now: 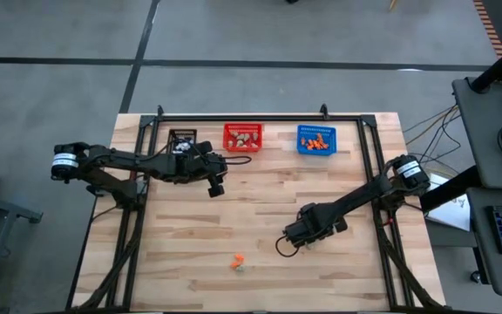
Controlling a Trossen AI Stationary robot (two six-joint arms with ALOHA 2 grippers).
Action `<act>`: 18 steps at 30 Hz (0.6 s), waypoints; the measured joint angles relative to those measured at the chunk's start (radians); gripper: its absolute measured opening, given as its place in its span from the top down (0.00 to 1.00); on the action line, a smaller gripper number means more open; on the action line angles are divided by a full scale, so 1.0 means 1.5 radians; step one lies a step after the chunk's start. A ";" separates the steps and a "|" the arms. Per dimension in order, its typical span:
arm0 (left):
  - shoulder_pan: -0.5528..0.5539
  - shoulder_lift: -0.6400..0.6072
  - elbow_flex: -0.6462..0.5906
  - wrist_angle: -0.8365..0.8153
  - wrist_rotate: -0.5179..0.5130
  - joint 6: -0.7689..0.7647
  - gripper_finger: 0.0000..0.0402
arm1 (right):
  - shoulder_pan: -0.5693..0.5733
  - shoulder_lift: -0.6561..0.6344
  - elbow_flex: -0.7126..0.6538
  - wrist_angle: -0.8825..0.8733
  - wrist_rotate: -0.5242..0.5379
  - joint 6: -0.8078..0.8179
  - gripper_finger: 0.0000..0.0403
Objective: Sort Halloween decoration
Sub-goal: Put the white skull toy into the red bin
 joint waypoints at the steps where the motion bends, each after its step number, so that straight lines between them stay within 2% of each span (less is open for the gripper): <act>1: 0.000 0.000 0.000 0.000 0.000 0.000 0.58 | 0.000 0.000 0.000 0.002 0.000 0.000 0.71; 8: 0.000 0.000 0.000 0.005 0.000 -0.002 0.58 | 0.000 -0.001 -0.001 0.003 0.001 -0.015 0.85; 13: 0.000 0.000 0.000 0.017 0.000 -0.002 0.58 | -0.007 -0.012 -0.002 0.000 0.002 -0.039 0.87; 18: 0.000 -0.003 0.000 0.018 0.000 -0.002 0.58 | -0.025 -0.045 0.011 -0.032 0.037 -0.072 0.87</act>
